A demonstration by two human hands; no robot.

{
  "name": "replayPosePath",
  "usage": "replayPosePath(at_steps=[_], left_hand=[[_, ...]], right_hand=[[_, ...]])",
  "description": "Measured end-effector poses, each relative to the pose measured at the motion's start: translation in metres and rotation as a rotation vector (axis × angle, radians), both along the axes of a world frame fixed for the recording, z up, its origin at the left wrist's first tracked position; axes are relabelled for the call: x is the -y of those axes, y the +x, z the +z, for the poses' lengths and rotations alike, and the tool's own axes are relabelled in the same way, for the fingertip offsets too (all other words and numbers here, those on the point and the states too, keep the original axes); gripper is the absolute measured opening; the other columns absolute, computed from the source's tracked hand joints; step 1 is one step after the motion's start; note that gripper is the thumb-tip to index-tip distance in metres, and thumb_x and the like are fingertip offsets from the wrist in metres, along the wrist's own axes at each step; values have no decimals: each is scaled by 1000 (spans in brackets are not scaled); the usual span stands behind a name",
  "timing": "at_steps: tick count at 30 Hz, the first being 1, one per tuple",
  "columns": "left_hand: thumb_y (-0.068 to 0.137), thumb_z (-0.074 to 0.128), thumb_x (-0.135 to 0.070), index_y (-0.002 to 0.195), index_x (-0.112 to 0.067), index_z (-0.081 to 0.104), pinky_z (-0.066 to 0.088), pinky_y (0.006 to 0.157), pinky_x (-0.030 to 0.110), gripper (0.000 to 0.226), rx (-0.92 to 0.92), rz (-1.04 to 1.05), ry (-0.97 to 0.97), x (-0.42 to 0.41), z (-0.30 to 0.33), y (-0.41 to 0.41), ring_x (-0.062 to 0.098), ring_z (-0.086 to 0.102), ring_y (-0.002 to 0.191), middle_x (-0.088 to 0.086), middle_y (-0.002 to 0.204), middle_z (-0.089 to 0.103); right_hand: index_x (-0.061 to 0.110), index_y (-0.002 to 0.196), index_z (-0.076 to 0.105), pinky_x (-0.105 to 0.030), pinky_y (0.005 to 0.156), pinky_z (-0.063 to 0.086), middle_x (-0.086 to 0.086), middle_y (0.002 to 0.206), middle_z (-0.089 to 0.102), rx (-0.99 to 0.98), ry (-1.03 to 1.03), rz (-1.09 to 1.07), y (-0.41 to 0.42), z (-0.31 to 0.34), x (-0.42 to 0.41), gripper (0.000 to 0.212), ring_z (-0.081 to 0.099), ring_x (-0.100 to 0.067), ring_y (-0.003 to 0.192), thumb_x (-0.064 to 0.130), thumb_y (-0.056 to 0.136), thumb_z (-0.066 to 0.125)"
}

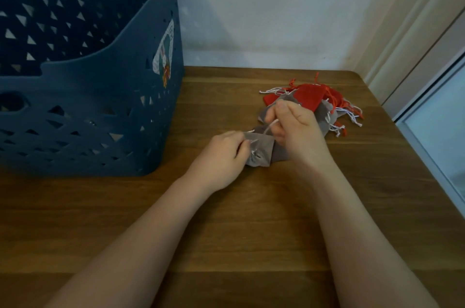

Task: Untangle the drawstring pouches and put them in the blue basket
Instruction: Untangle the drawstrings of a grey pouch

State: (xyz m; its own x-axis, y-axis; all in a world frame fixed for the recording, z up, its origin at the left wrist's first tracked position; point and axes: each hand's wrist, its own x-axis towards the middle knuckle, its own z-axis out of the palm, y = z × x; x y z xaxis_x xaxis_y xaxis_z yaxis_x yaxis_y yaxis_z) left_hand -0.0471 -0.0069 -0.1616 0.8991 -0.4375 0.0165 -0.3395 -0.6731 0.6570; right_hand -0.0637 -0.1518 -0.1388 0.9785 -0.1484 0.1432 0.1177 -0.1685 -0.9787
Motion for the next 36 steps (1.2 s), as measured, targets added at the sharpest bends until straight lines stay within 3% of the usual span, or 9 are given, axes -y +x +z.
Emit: replayPosePath(at_steps=[3,8,13,16,21,27,30,33,36], left_hand=[[98,38,-32,110,-20,58,51,81,32,26,46,-85,88,-1,0,0,8,55,93,-6,107,57],[96,39,-39,94,-30,48,51,68,27,13,107,-154,167,0,1,-4,4,55,75,-14,84,52],[100,35,-27,84,-22,56,49,70,36,27,-23,-94,-83,-6,1,-1,13,56,75,-2,82,59],[101,33,-27,72,-22,51,39,61,29,34,-149,23,-207,-4,4,1,12,49,64,-4,67,51],[100,34,-30,71,-18,51,38,63,28,36,-273,124,-333,-6,5,3,12,48,64,-2,66,49],[98,40,-28,70,-17,55,37,48,16,35,-388,267,-439,-6,5,7,2,47,49,-7,56,52],[98,41,-30,78,-14,61,42,53,21,32,-415,311,-471,-8,4,10,8,53,59,-1,67,58],[98,41,-34,83,-14,63,43,58,24,33,-357,247,-413,-5,0,8,10,55,66,1,72,60],[97,43,-34,81,-17,63,41,54,16,31,-244,219,-368,-5,-2,6,-1,53,57,-5,67,58]], right_hand=[[17,86,61,-18,53,38,10,56,48,70,45,191,0,-3,-5,28,44,-5,53,13,100,37],[18,96,60,-27,68,47,6,64,55,110,-82,342,-2,-7,-17,23,55,-12,65,7,98,40],[20,122,46,-26,83,50,0,92,62,61,90,292,1,-10,-13,26,61,-11,89,10,99,37],[20,122,50,-27,89,50,5,100,62,-5,-129,242,4,-16,-7,30,61,-7,97,6,97,42],[20,108,61,-13,78,48,11,94,63,69,-499,276,7,-21,-6,20,60,2,87,9,93,53],[22,92,58,-13,66,45,13,78,59,97,-500,219,7,-19,1,16,57,4,73,7,90,56],[20,94,54,-12,57,40,9,69,56,94,-410,184,4,-15,9,18,51,1,59,2,90,53],[20,95,54,-17,57,44,8,70,58,69,-423,229,4,-15,7,17,53,-2,59,3,90,53],[21,94,56,-29,62,49,8,76,60,60,-463,237,5,-19,1,18,58,-9,66,4,90,53]])
